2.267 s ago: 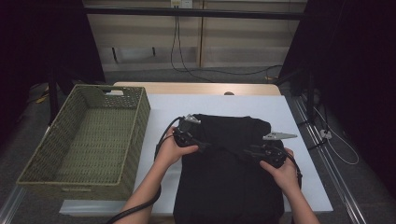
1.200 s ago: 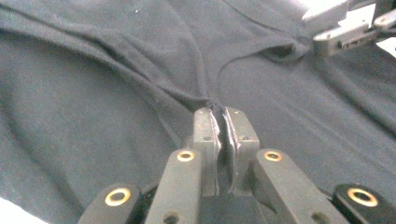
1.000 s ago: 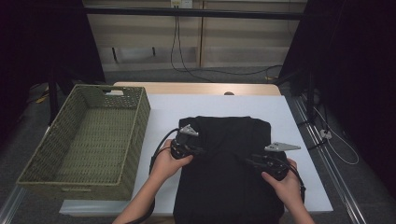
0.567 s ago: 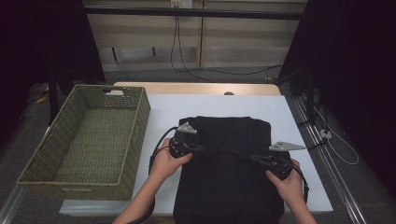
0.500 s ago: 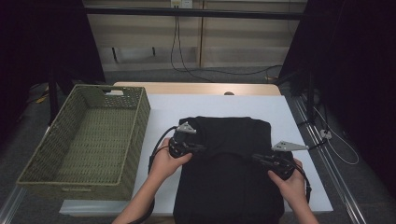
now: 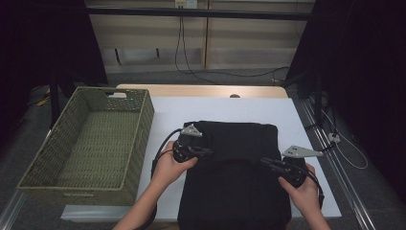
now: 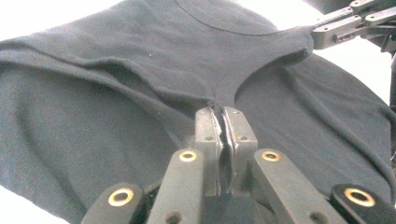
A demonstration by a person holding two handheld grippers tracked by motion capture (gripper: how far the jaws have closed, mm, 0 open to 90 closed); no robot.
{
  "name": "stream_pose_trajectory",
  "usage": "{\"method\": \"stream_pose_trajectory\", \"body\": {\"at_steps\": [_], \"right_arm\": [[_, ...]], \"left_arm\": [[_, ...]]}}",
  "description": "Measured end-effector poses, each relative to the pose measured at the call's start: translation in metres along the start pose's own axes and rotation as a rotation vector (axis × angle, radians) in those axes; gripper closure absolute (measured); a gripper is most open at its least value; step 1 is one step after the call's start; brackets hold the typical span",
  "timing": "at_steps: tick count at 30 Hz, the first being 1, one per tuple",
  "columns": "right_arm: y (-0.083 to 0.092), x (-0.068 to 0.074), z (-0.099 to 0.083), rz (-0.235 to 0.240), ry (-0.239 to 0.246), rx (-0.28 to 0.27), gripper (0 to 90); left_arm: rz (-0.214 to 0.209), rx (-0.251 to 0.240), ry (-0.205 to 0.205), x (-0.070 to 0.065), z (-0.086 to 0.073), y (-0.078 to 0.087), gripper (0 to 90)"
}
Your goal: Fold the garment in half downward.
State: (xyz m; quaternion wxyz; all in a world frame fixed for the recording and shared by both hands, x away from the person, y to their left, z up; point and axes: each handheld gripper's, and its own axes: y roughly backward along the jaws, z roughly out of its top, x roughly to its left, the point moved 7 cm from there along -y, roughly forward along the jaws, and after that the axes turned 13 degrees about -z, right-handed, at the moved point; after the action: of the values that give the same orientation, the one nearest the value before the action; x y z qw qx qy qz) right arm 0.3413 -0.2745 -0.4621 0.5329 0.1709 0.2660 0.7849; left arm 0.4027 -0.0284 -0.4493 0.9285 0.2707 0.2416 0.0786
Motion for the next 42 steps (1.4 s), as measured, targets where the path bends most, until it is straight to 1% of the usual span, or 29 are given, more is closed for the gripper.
{"method": "stream_pose_trajectory", "body": {"at_steps": [2,5,8,9,11,13,18,22,23,24,25,26,27,28,29,30,31,35,39,42], "right_arm": [[0.004,0.001,-0.002,0.0,0.007,-0.002,85.7],[0.01,0.002,-0.005,0.018,-0.006,-0.004,85.8],[0.015,0.002,-0.008,0.029,-0.013,-0.003,85.8],[0.017,0.002,-0.009,0.034,-0.014,-0.002,85.7],[0.019,0.003,-0.013,0.032,-0.004,0.0,85.8],[0.021,0.005,-0.016,0.041,-0.008,0.004,85.8],[0.028,0.01,-0.021,0.051,0.011,0.003,85.7],[0.034,0.015,-0.024,0.067,0.014,0.0,85.8],[0.035,0.016,-0.025,0.076,0.01,0.001,85.8],[0.036,0.018,-0.025,0.09,-0.005,-0.002,85.8],[0.037,0.02,-0.026,0.1,-0.007,-0.002,85.8],[0.038,0.02,-0.027,0.087,0.012,0.001,85.8],[0.038,0.02,-0.028,0.077,0.02,0.006,85.8],[0.039,0.02,-0.029,0.079,0.019,0.007,85.8],[0.041,0.021,-0.03,0.092,0.005,0.002,85.9],[0.042,0.021,-0.03,0.095,0.005,0.0,85.9],[0.043,0.02,-0.031,0.087,0.011,0.0,85.8],[0.047,0.018,-0.033,0.082,0.008,-0.002,85.9],[0.05,0.018,-0.035,0.092,0.007,-0.004,85.9],[0.052,0.019,-0.034,0.1,0.006,-0.011,85.8]], "left_arm": [[-0.012,0.005,0.005,-0.002,-0.002,0.0,85.8],[-0.012,0.017,0.006,-0.003,-0.006,0.0,85.7],[-0.024,0.025,0.006,-0.007,-0.009,-0.001,85.8],[-0.024,0.03,-0.002,-0.008,-0.01,-0.001,85.8],[-0.032,0.037,-0.003,-0.011,-0.012,-0.002,85.9],[-0.039,0.044,-0.005,-0.013,-0.014,-0.003,85.9],[-0.046,0.045,-0.011,-0.018,-0.016,-0.001,85.9],[-0.05,0.048,-0.021,-0.023,-0.019,0.0,85.9],[-0.049,0.047,-0.026,-0.025,-0.019,0.001,85.9],[-0.052,0.051,-0.028,-0.027,-0.019,0.001,86.0],[-0.062,0.052,-0.027,-0.03,-0.02,0.0,86.0],[-0.067,0.053,-0.027,-0.031,-0.021,0.0,86.0],[-0.069,0.056,-0.03,-0.032,-0.022,0.001,86.0],[-0.069,0.063,-0.031,-0.033,-0.023,0.001,86.0],[-0.069,0.059,-0.028,-0.033,-0.024,0.002,86.0],[-0.07,0.058,-0.021,-0.032,-0.025,0.003,86.1],[-0.074,0.059,-0.019,-0.032,-0.026,0.003,86.0],[-0.084,0.055,-0.013,-0.033,-0.028,0.006,86.1],[-0.089,0.052,-0.021,-0.037,-0.027,0.008,86.1],[-0.096,0.05,-0.025,-0.04,-0.027,0.009,86.1]]}}
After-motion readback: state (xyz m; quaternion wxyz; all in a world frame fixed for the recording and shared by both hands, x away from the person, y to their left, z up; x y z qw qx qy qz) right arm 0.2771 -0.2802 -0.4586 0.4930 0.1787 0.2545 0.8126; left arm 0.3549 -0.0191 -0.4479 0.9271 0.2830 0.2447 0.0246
